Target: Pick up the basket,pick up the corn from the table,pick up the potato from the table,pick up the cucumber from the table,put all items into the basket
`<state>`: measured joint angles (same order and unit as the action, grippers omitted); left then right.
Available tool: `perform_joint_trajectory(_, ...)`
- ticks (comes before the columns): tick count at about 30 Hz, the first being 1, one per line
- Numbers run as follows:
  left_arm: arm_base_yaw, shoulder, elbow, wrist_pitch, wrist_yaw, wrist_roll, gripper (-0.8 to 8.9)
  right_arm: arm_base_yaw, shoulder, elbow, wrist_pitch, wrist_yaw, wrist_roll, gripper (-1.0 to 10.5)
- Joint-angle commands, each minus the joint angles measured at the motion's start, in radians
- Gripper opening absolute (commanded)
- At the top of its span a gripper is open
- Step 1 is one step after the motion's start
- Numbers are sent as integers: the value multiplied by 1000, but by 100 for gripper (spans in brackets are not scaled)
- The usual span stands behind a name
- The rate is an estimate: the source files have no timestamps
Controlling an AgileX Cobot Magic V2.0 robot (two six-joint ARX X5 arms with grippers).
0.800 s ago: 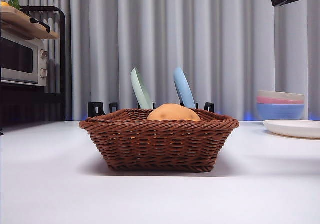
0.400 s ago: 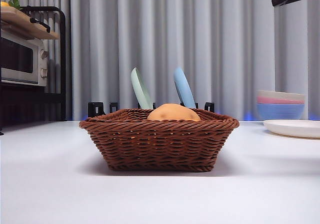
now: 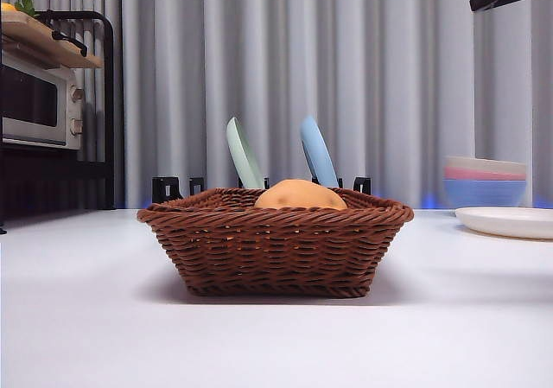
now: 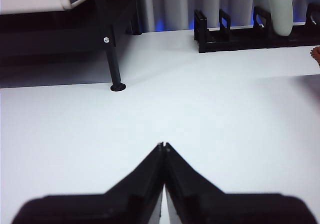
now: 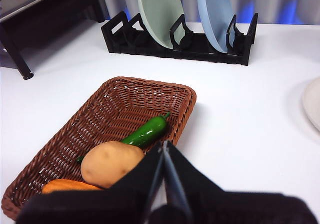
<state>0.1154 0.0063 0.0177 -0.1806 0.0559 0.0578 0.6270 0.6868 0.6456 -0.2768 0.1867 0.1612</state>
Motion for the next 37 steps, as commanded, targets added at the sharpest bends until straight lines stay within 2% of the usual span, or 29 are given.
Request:
perform_joint_trajectory(1,3,-3,-14,1,-2,-13,-3,-2,-1,-4,6,3,10,2)
perform_joint_trajectory(15,3,-3,-14,1,-2,-13,-3,-2,-1,-4,5,3,8,2)
perform_joint_trajectory(16,3,-3,-14,1,-2,-13,-3,-2,-1,-4,5,6,-11,2)
perform_joint_trajectory(20,3,-3,-14,1,-2,-13,-3,-19,-11,-10,4,28,-174,2)
perform_joint_trajectory(22,3,-3,-14,1,-2,-13,-3,-72,-48,-26,5,-10,-244,2)
perform_joint_trajectory(24,3,-3,-14,1,-3,-13,-3,-142,-87,-60,23,-128,-287,1)
perform_joint_trajectory(26,3,-3,-14,1,-2,-13,-3,-230,-145,-109,38,-262,-291,1)
perform_joint_trajectory(28,3,-3,-14,1,-1,-13,-3,-326,-218,-180,60,-349,-285,1)
perform_joint_trajectory(33,3,-3,-14,1,-2,-13,-3,-474,-409,-351,96,-371,-282,1)
perform_joint_trajectory(37,3,-3,-14,1,-3,-13,-3,-515,-529,-469,101,-336,-282,1)
